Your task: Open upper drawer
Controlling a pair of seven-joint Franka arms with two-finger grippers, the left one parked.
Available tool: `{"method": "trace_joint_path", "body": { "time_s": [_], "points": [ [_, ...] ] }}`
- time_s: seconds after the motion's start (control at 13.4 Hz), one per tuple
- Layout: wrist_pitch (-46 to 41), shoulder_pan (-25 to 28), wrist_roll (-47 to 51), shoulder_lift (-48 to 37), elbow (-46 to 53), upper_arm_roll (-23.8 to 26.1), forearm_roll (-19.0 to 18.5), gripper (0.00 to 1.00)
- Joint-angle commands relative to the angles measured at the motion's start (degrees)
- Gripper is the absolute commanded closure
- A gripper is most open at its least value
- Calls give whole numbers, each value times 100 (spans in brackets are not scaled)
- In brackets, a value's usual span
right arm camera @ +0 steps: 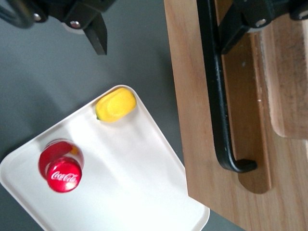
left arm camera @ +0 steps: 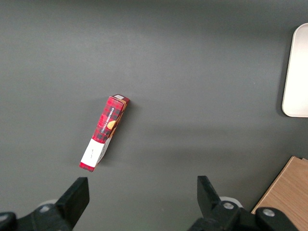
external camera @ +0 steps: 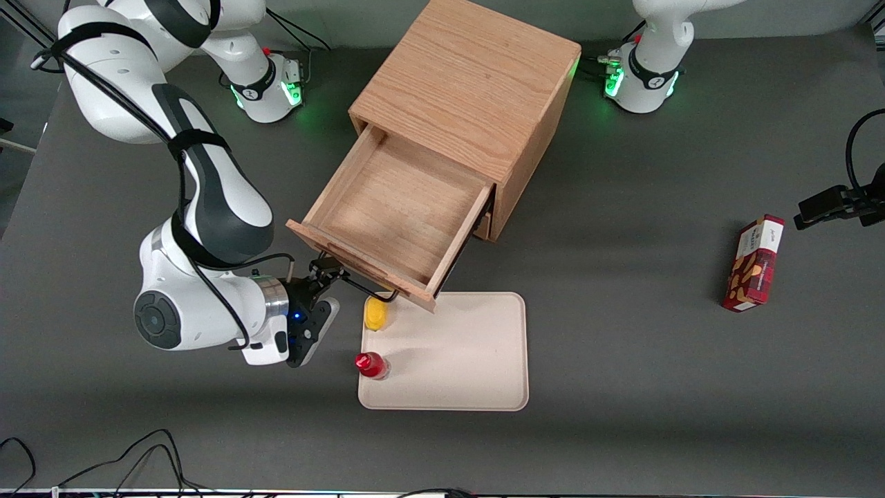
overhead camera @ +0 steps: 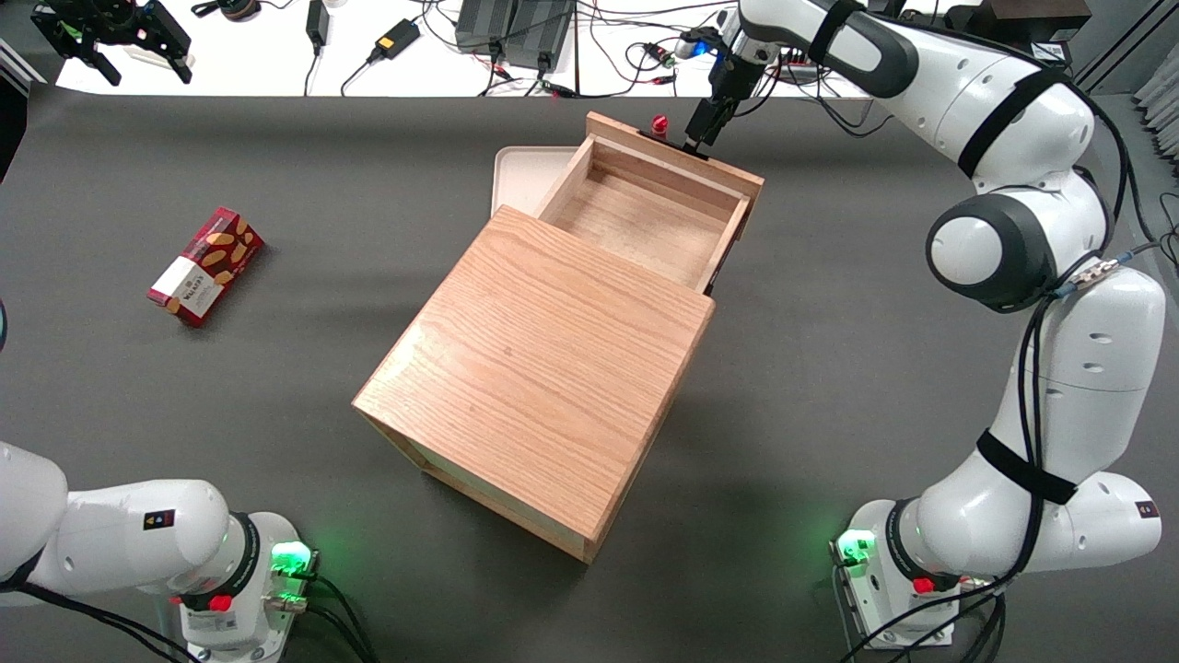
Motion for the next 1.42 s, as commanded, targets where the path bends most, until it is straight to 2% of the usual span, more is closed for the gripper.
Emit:
{"method": "trace_joint_path", "body": {
  "time_s": [0.0, 0.22, 0.52, 0.6, 0.75, 0.82, 0.97, 1.2, 1.35],
  "points": [
    [-112, 24, -87, 321, 568, 36, -49, 0],
    [-700, -91, -52, -2, 910, 54, 223, 0],
    [-1280, -170, -8, -924, 875, -16, 189, 0],
    [-1361, -187, 10, -1266, 823, -78, 119, 0],
    [-1737, -144, 254, -1995, 578, -350, -284, 0],
    [-1861, -135, 769, -2356, 333, -351, -503, 0],
    [-2160, -187, 1475, -3016, -116, -386, -593, 0],
    [-2852, -188, 1688, -3597, -678, -1052, -523, 0],
    [-2856, -179, 2492, -4150, -1555, -1413, -471, 0]
  ]
}}
